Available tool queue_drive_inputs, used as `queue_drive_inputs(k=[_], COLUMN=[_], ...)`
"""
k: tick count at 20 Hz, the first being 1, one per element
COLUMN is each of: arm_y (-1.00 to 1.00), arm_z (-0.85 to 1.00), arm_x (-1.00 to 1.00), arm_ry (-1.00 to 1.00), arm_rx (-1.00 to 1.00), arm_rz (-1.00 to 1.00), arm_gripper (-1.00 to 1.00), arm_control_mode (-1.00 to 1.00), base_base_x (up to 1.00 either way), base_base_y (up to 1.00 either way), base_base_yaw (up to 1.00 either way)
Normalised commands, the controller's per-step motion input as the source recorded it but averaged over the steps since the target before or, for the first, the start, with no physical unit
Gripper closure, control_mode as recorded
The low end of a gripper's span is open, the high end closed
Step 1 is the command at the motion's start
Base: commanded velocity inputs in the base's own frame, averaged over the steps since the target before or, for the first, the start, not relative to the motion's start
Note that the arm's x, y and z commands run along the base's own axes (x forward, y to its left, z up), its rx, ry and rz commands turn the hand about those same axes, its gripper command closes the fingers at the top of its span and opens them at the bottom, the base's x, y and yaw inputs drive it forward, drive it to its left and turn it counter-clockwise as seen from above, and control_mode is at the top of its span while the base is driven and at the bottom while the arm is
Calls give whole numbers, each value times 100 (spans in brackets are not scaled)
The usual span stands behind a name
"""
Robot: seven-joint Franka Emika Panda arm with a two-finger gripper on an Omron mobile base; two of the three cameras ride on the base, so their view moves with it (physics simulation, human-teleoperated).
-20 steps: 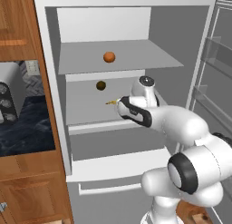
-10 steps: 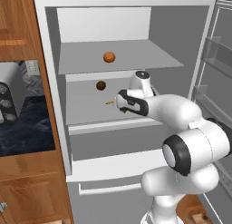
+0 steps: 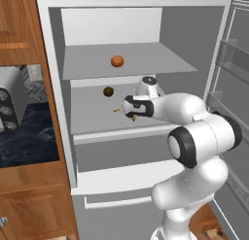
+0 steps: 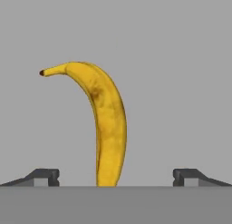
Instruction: Pick up the banana and tangerine from the fridge and place one fruit on each plate on the dining counter.
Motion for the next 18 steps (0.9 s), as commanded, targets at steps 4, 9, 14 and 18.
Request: queue_drive_inputs(k=[4, 9, 14, 18], arm_y=[3, 5, 15, 24], arm_z=[-26, -30, -8, -24], arm_x=[31, 31, 11, 0], arm_ry=[3, 0, 0, 0], arm_rx=[0, 0, 0, 0], arm_rz=[0, 0, 0, 0], arm_gripper=[-100, -100, -100, -100], arm_control_mode=[-100, -100, -100, -100], base_base_x=[0, 0, 0, 0], base_base_y=[0, 0, 0, 0], base_base_yaw=[0, 0, 0, 0])
